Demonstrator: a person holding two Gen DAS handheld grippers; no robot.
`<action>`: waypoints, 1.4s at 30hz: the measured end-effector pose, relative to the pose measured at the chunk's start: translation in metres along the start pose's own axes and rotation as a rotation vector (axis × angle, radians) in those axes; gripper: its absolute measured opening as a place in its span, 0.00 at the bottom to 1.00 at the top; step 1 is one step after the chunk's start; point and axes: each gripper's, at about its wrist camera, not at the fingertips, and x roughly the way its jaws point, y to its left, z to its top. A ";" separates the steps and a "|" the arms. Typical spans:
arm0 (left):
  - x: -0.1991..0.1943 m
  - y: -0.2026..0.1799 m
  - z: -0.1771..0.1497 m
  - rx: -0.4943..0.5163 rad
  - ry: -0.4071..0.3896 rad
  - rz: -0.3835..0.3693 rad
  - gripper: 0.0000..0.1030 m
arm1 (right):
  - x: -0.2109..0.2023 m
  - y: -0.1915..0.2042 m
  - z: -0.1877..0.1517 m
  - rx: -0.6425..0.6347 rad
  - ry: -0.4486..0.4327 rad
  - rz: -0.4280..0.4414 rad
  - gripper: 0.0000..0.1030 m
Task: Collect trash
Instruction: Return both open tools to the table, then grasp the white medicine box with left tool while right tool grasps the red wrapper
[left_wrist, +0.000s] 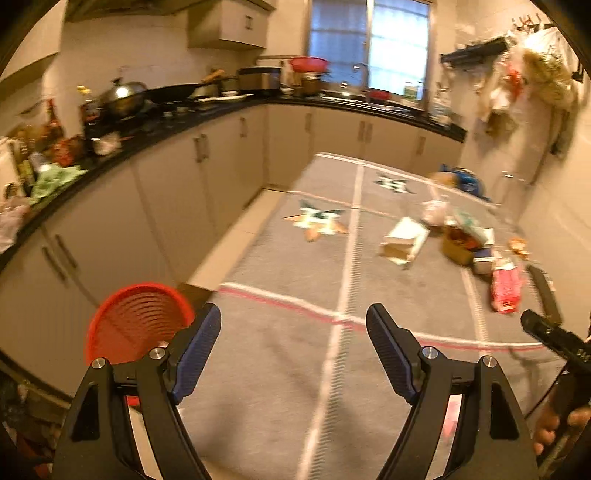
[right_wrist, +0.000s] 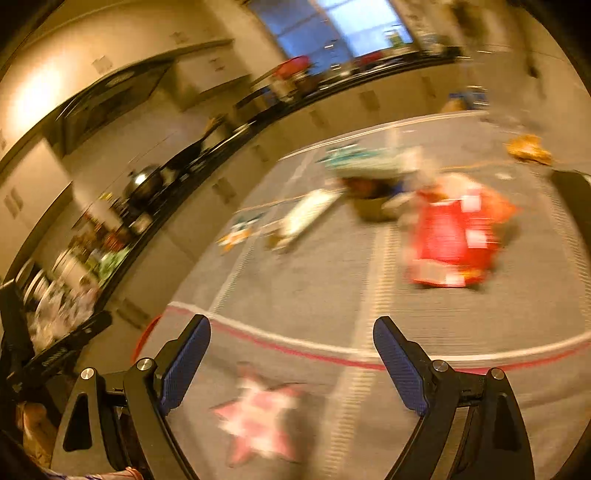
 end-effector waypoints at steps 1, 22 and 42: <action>0.003 -0.007 0.003 0.006 0.002 -0.017 0.78 | -0.005 -0.009 0.002 0.016 -0.007 -0.016 0.90; 0.135 -0.117 0.089 0.177 0.076 -0.241 0.79 | 0.018 -0.078 0.043 0.093 0.027 -0.168 0.90; 0.243 -0.165 0.070 0.392 0.295 -0.267 0.79 | 0.062 -0.059 0.057 0.046 0.090 -0.242 0.88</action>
